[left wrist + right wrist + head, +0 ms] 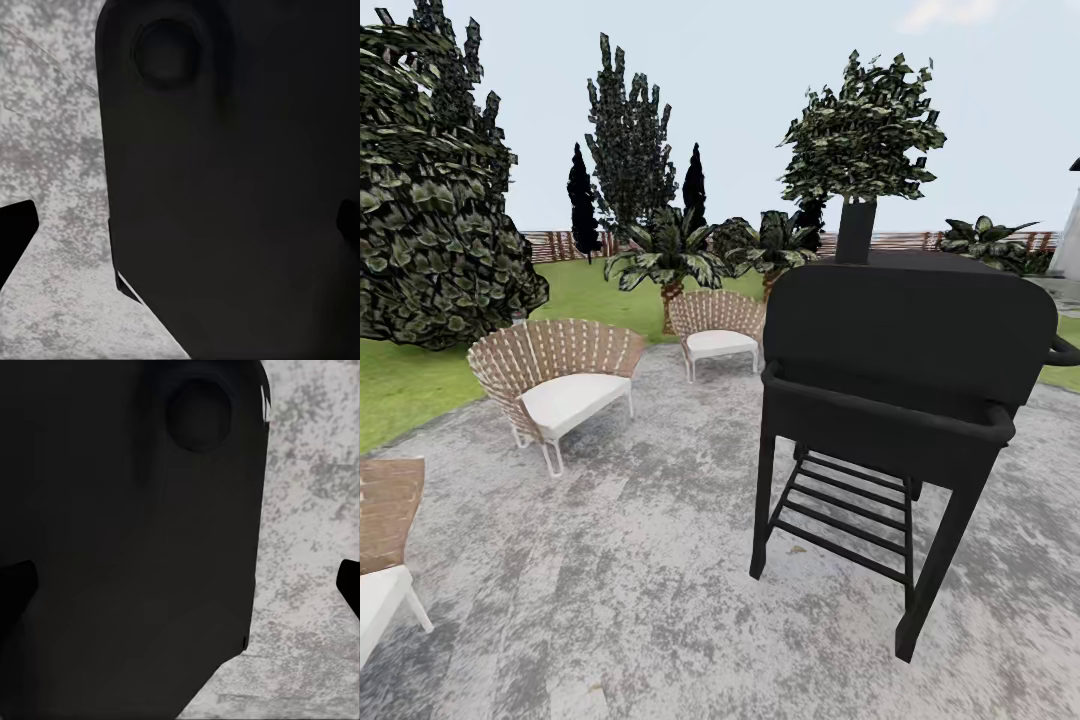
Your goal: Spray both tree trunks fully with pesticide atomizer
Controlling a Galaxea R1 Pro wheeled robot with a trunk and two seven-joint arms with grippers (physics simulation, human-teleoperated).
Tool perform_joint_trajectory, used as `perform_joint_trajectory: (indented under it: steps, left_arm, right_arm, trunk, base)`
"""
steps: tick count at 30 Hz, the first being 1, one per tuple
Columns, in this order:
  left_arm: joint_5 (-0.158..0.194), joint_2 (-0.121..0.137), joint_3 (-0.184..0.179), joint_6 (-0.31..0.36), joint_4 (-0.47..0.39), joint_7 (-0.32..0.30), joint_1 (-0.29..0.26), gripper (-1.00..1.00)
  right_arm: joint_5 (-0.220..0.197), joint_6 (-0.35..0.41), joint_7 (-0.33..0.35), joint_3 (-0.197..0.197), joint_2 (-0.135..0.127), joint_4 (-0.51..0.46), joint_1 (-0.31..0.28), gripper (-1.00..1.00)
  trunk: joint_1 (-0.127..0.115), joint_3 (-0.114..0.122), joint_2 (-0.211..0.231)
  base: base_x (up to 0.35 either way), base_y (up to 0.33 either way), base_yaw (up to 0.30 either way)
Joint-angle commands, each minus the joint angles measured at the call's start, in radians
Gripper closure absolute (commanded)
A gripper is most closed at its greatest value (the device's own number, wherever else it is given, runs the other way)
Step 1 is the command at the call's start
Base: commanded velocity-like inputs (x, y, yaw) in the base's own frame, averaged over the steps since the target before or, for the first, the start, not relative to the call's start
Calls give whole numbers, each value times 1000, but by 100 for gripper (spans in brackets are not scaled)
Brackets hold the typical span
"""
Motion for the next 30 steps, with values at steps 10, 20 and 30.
perform_joint_trajectory:
  steps: [10, 20, 30]
  left_arm:
    - [-2, -3, 2, -5, -22, 2, 0, -100]
    - [-3, -2, 5, -5, -31, 2, 0, -100]
    - [-2, -2, 3, -30, -56, 3, -3, -100]
  right_arm:
    - [3, -3, -3, 2, 35, -40, -28, -100]
    - [3, -3, -3, 0, 37, -53, -35, -100]
    - [4, -30, -5, 1, 39, -54, -35, -100]
  trunk:
    - [0, 0, 0]
    - [0, 0, 0]
    - [0, 0, 0]
  base:
    - [0, 0, 0]
    - [0, 0, 0]
    - [0, 0, 0]
